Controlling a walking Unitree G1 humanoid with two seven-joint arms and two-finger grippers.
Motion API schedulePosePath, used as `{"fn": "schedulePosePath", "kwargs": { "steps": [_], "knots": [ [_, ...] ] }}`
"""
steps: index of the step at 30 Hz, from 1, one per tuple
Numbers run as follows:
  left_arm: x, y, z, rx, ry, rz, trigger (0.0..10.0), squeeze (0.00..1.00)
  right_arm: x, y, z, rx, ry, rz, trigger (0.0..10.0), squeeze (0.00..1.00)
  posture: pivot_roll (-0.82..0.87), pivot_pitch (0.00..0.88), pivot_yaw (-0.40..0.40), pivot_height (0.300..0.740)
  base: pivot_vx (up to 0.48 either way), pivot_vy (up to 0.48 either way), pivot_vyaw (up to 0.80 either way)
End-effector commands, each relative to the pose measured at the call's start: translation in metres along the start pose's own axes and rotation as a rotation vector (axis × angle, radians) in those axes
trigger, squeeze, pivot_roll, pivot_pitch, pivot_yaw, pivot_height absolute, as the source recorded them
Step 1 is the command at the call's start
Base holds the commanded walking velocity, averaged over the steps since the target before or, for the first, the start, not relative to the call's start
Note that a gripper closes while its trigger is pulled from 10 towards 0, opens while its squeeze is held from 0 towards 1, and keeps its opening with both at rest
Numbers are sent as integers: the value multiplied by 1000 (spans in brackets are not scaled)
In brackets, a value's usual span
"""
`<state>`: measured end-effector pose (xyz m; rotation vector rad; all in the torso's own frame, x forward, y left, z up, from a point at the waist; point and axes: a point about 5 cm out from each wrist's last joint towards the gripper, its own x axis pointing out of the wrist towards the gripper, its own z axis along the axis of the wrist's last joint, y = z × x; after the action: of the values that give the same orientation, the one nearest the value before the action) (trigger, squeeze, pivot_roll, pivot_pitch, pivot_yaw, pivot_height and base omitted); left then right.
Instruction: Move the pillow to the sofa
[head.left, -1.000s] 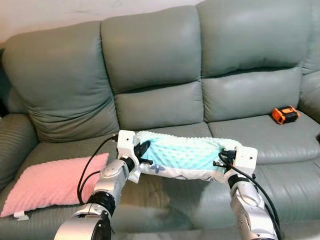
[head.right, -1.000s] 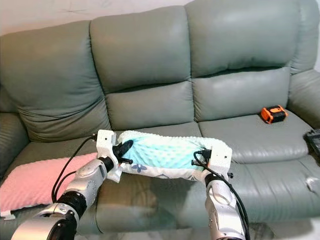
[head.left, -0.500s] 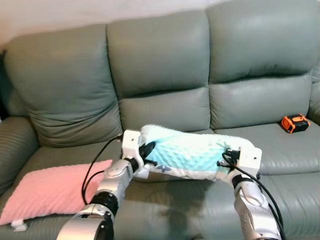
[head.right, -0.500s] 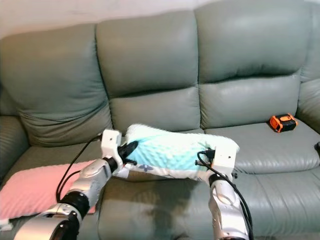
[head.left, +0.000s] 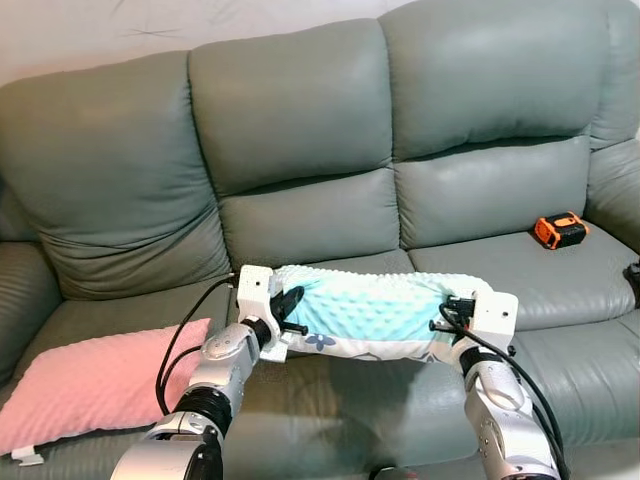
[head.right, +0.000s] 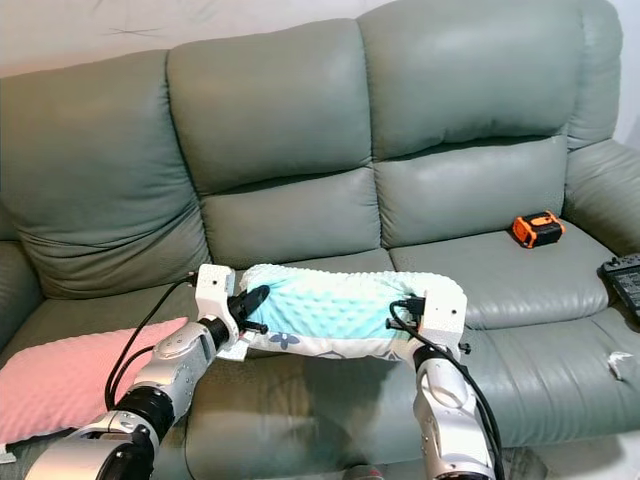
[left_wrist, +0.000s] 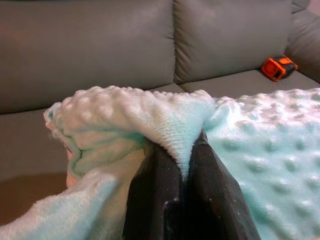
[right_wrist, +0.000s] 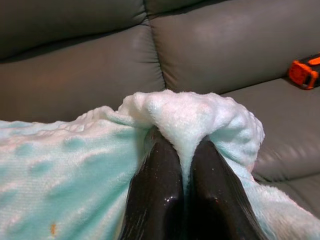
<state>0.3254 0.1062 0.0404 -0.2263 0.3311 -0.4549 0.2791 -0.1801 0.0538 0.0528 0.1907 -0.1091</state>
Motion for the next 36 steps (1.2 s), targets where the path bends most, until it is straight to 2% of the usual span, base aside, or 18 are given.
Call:
{"fn": "schedulePosePath", "kwargs": {
  "steps": [1,6,9,10,11,13,15,17,20,21,24,25,32,33,34,36],
  "knots": [
    [-2,8,5,21,-9,18,10000,0,3,10,6,11,-24,23,10000,0,-303,3,146,740,0,0,0],
    [-5,10,-1,22,7,56,10000,0,5,13,6,18,-25,37,10000,0,-297,23,146,740,0,0,0],
    [-7,14,-5,44,22,101,10000,0,6,15,5,2,-14,38,10000,0,-290,66,148,740,0,0,0],
    [-9,16,-7,52,25,118,10000,0,6,14,5,-7,-4,34,10000,0,-288,118,154,740,0,0,0],
    [-9,16,-7,52,25,118,10000,0,6,14,5,-7,-4,34,10000,0,-288,118,154,740,0,0,0],
    [-11,20,-4,76,-7,145,10000,0,5,10,5,-22,-2,33,10000,0,-285,219,167,740,0,0,0],
    [-11,21,-3,78,-13,152,10000,0,5,9,5,-29,1,33,10000,0,-285,233,168,740,0,0,0],
    [-10,23,4,100,-33,176,10000,0,5,5,7,-42,3,55,10000,0,-297,346,172,740,0,0,0],
    [-5,22,12,117,-44,195,10000,0,9,2,11,-65,-11,93,10000,0,-304,382,168,740,0,0,0],
    [-2,20,16,116,-45,191,10000,0,10,2,15,-88,-28,117,10000,0,-314,437,163,740,0,0,0],
    [1,19,21,113,-50,193,10000,0,10,3,21,-120,-50,140,10000,0,-320,467,160,740,0,0,0],
    [7,15,30,82,-73,197,10000,0,16,4,28,-153,-78,159,10000,0,-333,500,150,740,0,0,0],
    [16,9,57,57,-163,248,10000,0,30,13,54,-202,-174,204,10000,0,-347,520,137,740,0,0,0],
    [17,11,65,54,-193,280,10000,0,35,14,65,-219,-219,195,10000,0,-350,522,133,740,0,0,0],
    [17,14,73,46,-228,325,10000,0,39,16,76,-198,-258,189,10000,0,-351,523,126,740,0,0,0],
    [16,17,79,48,-254,357,10000,0,42,19,84,-187,-280,192,10000,0,-350,522,122,740,0,0,0]
  ]
}}
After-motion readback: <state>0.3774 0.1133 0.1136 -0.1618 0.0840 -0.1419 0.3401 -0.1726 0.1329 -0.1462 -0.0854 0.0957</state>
